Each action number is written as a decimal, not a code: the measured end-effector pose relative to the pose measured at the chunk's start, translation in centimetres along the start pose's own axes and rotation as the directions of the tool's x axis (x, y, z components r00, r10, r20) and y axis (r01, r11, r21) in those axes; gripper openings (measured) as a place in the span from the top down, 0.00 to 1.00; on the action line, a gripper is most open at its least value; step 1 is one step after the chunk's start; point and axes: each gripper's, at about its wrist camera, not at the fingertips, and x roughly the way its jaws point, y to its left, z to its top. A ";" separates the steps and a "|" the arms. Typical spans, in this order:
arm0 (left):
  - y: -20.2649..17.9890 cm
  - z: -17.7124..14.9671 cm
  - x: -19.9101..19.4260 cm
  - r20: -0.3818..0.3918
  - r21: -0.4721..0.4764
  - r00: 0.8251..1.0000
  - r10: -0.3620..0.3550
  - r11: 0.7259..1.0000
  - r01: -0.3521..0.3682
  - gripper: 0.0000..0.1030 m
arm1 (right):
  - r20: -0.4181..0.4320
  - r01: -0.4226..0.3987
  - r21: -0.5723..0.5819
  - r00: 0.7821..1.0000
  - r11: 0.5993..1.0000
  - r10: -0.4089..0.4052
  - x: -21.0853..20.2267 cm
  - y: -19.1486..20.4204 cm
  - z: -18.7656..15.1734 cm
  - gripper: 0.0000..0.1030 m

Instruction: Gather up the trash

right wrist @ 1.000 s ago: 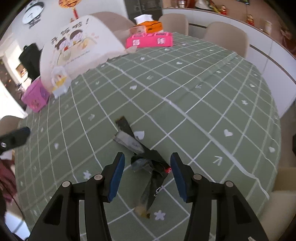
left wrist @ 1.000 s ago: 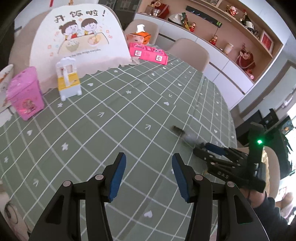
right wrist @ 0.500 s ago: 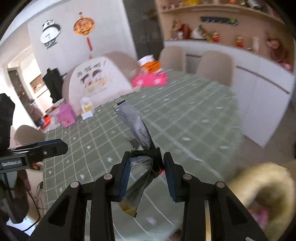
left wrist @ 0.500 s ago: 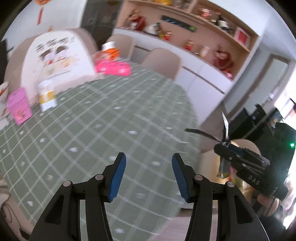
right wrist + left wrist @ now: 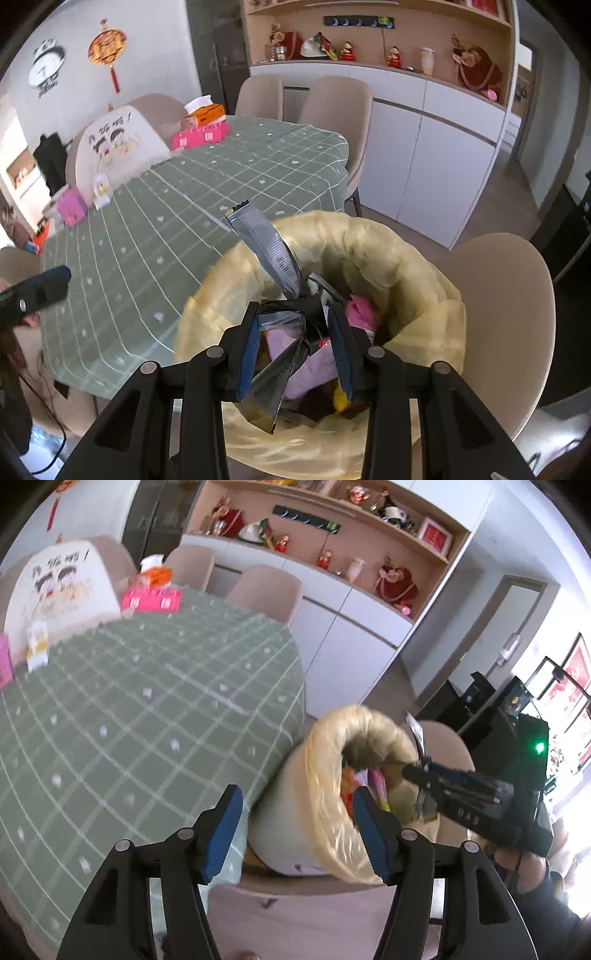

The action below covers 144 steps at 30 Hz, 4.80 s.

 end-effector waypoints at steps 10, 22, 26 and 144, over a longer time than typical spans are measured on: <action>-0.5 -2.6 -2.8 0.023 0.045 0.990 0.136 0.989 -0.137 0.37 | 0.081 -0.037 0.015 0.996 0.999 0.036 -1.6 -0.8 -1.4 0.53; -7.7 -6.3 -8.0 0.177 0.229 0.936 0.305 0.912 -0.341 0.38 | 0.210 -0.059 0.123 0.977 0.991 0.032 -12.9 1.3 -7.4 0.50; -9.2 -8.1 -9.6 0.189 0.257 0.944 0.270 0.914 -0.313 0.38 | 0.244 -0.044 0.160 0.970 0.986 0.003 -16.1 2.0 -9.9 0.49; -1.8 -7.8 -14.0 0.081 0.399 0.993 0.091 0.910 -0.116 0.38 | 0.247 0.247 0.363 0.904 0.899 -0.348 -20.0 15.8 -13.6 0.49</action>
